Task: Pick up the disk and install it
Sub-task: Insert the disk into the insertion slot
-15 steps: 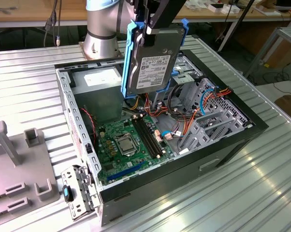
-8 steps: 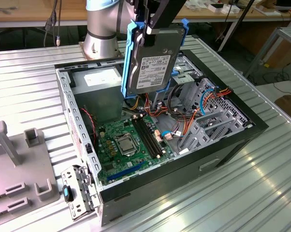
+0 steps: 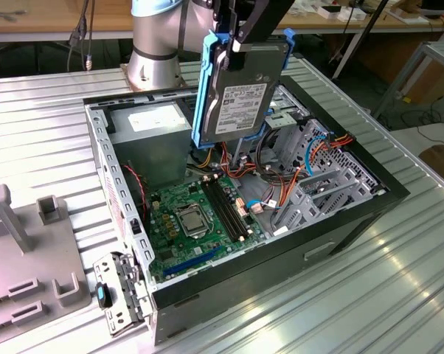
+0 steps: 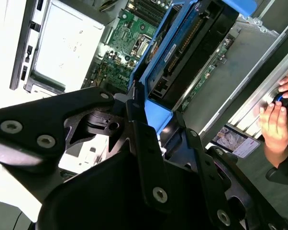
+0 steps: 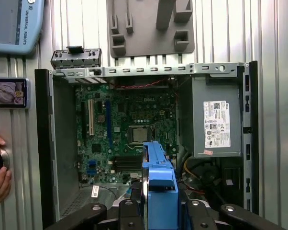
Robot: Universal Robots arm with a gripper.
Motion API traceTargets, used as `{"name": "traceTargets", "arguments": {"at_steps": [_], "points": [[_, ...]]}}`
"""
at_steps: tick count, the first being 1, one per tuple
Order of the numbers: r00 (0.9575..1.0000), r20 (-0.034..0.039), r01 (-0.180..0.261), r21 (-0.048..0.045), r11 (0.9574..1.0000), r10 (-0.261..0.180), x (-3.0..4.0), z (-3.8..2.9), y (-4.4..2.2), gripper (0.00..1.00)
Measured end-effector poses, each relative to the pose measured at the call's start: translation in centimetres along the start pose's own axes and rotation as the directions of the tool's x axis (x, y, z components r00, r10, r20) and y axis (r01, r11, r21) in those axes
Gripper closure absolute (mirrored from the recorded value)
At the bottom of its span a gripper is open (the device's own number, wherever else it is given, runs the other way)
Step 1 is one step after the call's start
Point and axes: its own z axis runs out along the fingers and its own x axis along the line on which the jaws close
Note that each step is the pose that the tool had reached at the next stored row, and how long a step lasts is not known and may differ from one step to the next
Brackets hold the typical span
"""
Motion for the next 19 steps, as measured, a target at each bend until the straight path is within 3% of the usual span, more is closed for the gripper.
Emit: {"name": "traceTargets", "arguments": {"at_steps": [9,13,16,19], "points": [[1.0,0.0,0.0,-0.0001,1.0,0.0,-0.08,0.06,-1.76,0.63],[1.0,0.0,0.0,0.0,1.0,0.0,-0.12,0.09,-2.84,0.63],[1.0,0.0,0.0,0.0,1.0,0.0,-0.17,0.13,-4.03,0.63],[1.0,-0.0001,0.0,0.0,1.0,0.0,-0.08,0.16,-4.51,0.63]]}}
